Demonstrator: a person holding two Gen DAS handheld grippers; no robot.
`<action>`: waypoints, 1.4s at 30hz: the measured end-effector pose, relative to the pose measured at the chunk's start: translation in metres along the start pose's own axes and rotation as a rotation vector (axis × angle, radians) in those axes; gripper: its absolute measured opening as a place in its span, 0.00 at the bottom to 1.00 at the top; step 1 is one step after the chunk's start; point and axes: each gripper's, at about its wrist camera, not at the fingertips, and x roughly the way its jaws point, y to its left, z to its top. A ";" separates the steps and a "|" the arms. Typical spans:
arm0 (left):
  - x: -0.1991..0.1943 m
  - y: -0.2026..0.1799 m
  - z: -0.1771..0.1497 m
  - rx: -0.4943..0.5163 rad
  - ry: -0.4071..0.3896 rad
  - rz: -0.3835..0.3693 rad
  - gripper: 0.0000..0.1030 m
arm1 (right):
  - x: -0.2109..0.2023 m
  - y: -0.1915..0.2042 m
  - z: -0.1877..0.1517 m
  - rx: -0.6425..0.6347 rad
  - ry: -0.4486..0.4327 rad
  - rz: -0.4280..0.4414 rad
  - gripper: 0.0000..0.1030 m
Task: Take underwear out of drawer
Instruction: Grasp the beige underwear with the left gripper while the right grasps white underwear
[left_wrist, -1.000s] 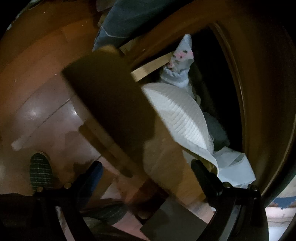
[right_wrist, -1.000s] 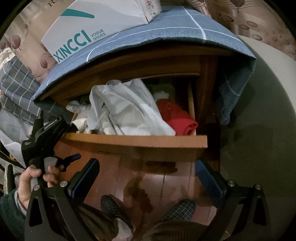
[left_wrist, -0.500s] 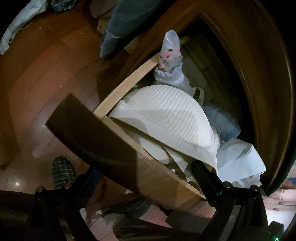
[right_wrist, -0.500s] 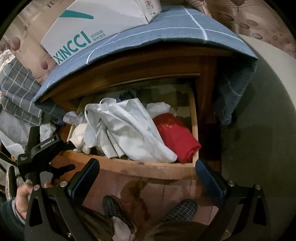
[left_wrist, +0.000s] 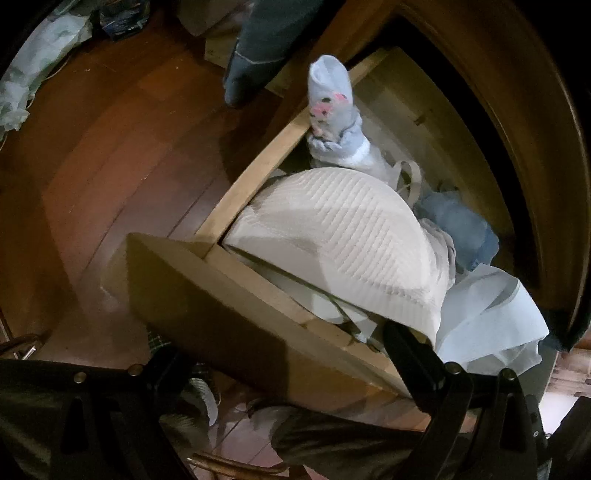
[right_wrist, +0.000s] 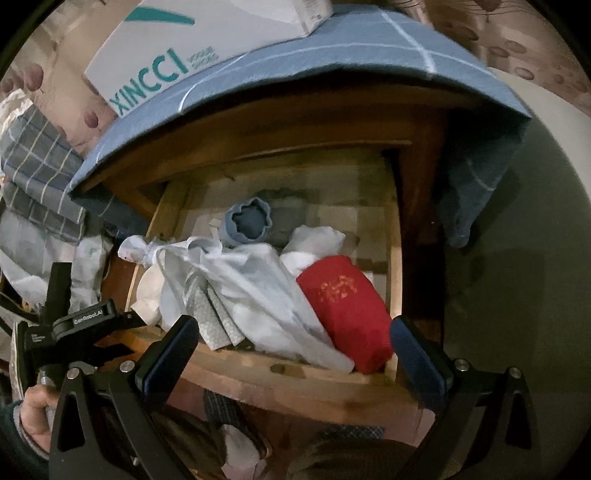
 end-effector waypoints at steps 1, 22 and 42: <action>-0.008 -0.008 0.003 0.005 0.000 0.006 0.97 | 0.002 0.003 0.001 -0.012 0.012 0.002 1.00; -0.023 -0.018 0.010 0.123 -0.035 0.109 0.95 | 0.059 0.029 0.019 -0.189 0.202 -0.049 0.99; -0.121 -0.072 -0.025 0.649 -0.380 0.288 0.94 | 0.059 0.043 0.021 -0.227 0.191 -0.035 0.99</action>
